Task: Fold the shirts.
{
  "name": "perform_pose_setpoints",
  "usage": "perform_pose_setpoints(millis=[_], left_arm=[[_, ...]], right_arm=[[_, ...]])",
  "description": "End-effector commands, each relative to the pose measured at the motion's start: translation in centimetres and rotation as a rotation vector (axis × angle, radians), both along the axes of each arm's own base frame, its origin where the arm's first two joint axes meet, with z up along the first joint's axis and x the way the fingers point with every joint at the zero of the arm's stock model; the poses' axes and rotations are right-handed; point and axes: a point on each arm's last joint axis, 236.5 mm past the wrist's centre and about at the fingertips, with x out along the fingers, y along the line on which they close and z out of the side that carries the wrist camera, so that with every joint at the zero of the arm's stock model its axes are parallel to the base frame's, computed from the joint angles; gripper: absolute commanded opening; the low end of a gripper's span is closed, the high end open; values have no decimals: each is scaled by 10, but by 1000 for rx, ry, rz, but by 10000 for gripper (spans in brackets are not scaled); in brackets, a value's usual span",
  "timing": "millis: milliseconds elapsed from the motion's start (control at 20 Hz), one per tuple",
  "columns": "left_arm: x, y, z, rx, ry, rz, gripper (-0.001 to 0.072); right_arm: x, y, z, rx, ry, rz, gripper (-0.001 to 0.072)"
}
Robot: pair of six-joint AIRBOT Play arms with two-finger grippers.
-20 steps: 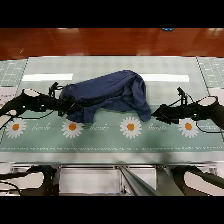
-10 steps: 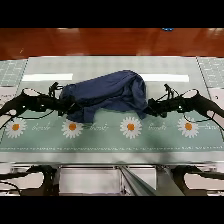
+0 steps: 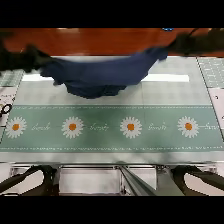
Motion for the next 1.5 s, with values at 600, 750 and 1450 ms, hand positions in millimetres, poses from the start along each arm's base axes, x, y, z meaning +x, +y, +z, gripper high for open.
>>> perform_pose_setpoints(millis=[600, 750, 1450], left_arm=[[-268, -27, 367, 476, -1031, 219, 21], [-301, -29, 357, 559, -1043, 211, 21], [-32, 5, 44, 286, -169, 33, 21]], right_arm=[[-257, -37, 289, -203, -811, -169, 21], [-261, -36, 256, -233, -679, -140, 21], [-38, -37, -32, -208, -5, -45, 19]])
